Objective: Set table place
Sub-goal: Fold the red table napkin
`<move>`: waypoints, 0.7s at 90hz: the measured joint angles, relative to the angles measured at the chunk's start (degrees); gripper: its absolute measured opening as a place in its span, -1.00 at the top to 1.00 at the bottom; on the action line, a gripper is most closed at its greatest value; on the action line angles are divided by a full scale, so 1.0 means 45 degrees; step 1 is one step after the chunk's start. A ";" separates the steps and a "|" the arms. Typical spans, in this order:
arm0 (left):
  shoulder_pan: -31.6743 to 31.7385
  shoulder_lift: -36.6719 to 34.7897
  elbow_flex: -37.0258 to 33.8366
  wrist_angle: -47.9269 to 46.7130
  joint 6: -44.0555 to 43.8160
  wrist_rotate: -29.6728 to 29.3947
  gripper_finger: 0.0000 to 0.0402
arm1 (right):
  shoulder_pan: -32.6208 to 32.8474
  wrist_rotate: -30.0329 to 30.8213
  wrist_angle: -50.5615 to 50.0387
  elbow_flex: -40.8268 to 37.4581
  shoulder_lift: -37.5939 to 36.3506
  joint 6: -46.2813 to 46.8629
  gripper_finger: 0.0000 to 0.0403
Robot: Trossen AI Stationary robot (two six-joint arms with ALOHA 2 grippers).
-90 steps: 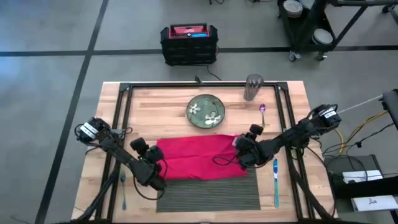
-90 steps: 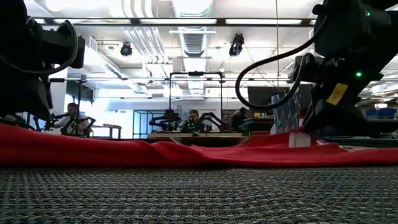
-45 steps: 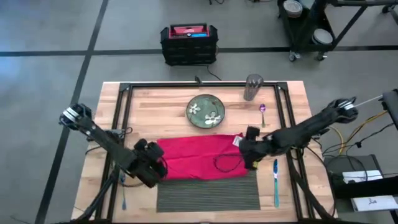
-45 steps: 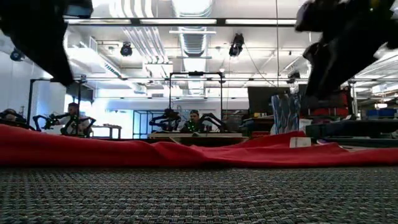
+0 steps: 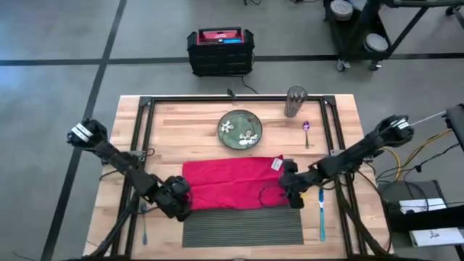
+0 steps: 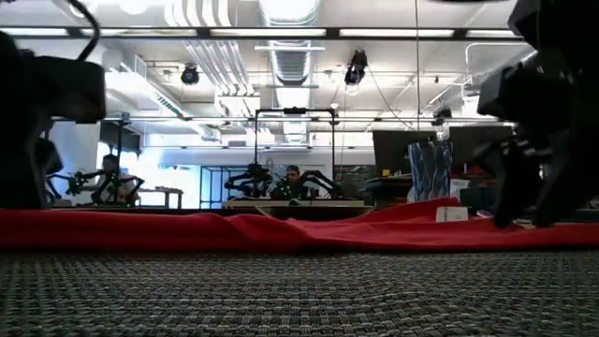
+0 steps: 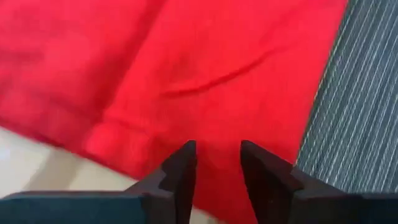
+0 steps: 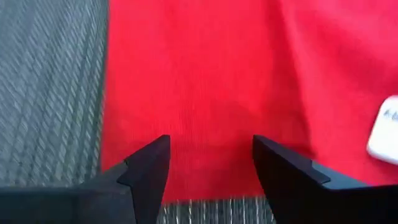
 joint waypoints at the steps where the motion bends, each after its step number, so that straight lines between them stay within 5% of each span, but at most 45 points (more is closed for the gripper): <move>1: -0.0045 0.0000 -0.0033 -0.0007 -0.0046 0.0022 0.49 | -0.0001 0.0008 -0.0053 0.0009 0.0011 -0.0001 -0.04; 31: -0.0210 -0.0574 0.0463 -0.0404 -0.0097 0.0376 0.52 | -0.0005 -0.0033 -0.2344 0.1439 -0.0591 -0.0805 -0.08; 54: -0.0070 -0.0976 0.2011 -0.1449 0.2712 -0.2328 0.61 | -0.0086 0.0977 -0.3295 0.3036 -0.1025 -0.2221 -0.16; 63: 0.0469 -0.0824 0.2067 -0.1695 0.3826 -0.2213 0.61 | -0.0429 0.1431 -0.3405 0.3148 -0.0818 -0.2250 -0.18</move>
